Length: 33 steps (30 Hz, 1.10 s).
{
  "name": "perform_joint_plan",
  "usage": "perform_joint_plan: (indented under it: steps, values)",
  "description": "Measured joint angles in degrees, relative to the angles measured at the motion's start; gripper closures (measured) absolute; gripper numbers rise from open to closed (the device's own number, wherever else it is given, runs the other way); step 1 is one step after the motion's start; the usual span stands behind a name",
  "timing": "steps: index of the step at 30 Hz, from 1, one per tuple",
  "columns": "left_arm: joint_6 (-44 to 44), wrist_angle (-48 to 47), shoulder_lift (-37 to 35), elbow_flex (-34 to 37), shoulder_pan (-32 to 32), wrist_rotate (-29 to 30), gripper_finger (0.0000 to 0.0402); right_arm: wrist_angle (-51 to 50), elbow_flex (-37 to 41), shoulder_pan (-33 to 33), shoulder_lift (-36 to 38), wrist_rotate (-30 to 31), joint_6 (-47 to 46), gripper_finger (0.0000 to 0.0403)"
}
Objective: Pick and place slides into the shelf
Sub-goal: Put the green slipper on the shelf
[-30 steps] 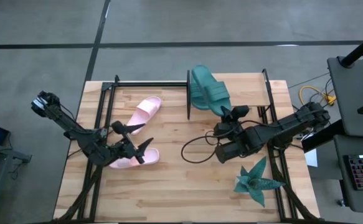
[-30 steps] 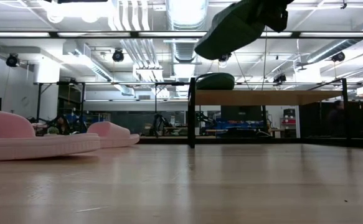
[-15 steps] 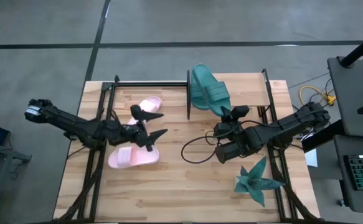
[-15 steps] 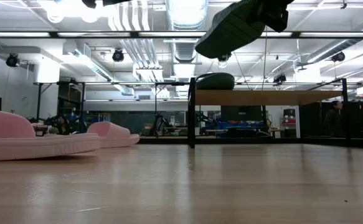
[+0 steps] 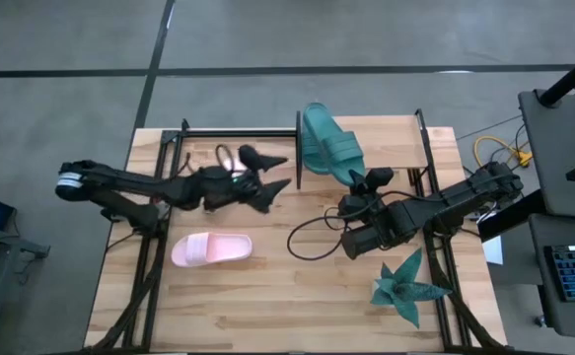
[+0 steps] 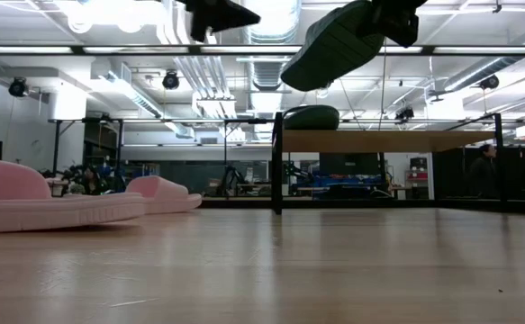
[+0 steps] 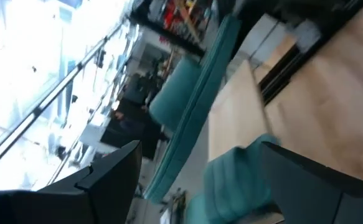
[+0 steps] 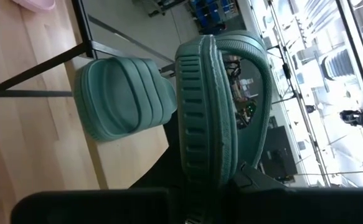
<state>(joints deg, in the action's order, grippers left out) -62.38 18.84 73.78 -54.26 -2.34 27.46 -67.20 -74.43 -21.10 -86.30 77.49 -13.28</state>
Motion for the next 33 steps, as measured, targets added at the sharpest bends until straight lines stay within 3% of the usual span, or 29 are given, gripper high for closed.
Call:
perform_joint_plan:
  steps: [16,33]
  values:
    - [-1.1,-3.6,13.1,-12.5,9.0,-9.2,0.0095,0.0,0.0,-3.2,0.0,0.0,0.2,0.0373]
    - [-1.0,-4.4,14.9,-14.3,10.6,-9.9,0.0096,0.2,-0.3,-5.7,0.0,0.0,0.4,0.0373]
